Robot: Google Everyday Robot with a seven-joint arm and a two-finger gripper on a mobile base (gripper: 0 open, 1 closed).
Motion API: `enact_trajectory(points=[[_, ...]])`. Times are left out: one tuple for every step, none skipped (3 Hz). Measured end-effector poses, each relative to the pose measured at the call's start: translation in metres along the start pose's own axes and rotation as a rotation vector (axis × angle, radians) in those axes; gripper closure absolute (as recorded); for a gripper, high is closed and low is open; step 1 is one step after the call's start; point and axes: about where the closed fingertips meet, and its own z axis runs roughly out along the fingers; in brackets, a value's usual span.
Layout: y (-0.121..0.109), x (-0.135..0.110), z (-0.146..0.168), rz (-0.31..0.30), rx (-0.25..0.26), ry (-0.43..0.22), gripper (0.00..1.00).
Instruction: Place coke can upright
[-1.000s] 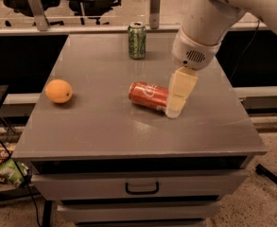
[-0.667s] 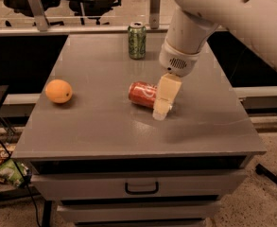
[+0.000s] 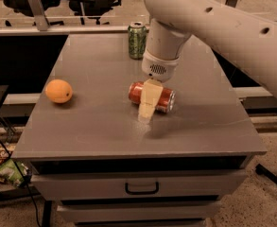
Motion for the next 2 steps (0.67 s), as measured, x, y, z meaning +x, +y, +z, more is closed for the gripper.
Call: enact_trajectory(points=[[0.0025,-0.0105,0.0066,-0.002,-0.007,0.024,0.0],[0.0023,-0.0153,0.0107,0.007,-0.006,0.051,0.16]])
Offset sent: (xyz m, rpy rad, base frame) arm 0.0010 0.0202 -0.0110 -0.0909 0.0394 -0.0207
